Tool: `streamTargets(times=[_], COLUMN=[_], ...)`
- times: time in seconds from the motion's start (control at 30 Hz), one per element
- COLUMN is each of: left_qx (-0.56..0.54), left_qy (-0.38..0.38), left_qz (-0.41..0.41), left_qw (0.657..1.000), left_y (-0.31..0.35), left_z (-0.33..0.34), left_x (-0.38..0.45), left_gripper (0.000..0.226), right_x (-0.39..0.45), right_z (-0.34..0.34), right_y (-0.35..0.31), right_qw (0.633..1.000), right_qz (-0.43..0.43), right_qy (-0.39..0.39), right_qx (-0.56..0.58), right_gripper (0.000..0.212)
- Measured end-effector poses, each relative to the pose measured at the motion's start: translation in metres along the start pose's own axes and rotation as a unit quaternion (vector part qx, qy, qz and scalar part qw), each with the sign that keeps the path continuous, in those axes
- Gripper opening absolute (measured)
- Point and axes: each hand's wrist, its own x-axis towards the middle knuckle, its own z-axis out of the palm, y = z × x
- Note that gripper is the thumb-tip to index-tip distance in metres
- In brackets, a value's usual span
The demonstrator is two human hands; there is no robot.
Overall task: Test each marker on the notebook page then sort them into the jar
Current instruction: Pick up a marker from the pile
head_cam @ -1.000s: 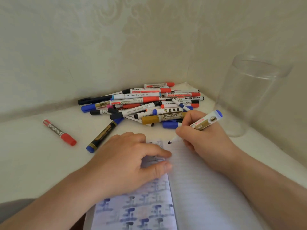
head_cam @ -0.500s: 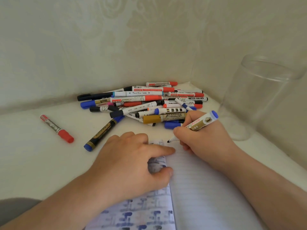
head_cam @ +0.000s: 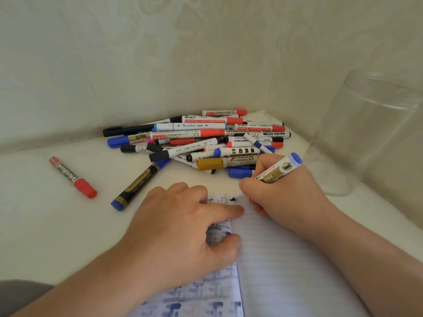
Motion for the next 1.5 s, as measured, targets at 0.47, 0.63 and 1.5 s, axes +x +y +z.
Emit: streamTargets(times=[0.47,0.63,1.5], left_qx=[-0.007,-0.012,-0.358], left_qy=[0.012,0.014,0.084], left_qz=[0.003,0.004,-0.052], left_qw=[1.0,1.0,0.929], left_y=[-0.001,0.0,-0.017], left_z=[0.003,0.003,0.008], left_x=[-0.001,0.0,-0.008], left_gripper=[0.069,0.069,0.035], right_x=[0.0,0.0,-0.005], right_z=[0.0,0.0,-0.017], right_y=[0.001,0.002,0.014], right_qw=[1.0,1.0,0.907], right_qz=[0.008,-0.007,-0.124], right_qy=[0.01,-0.003,-0.155], right_qx=[0.027,0.009,0.371], right_gripper=[0.021,0.02,0.034])
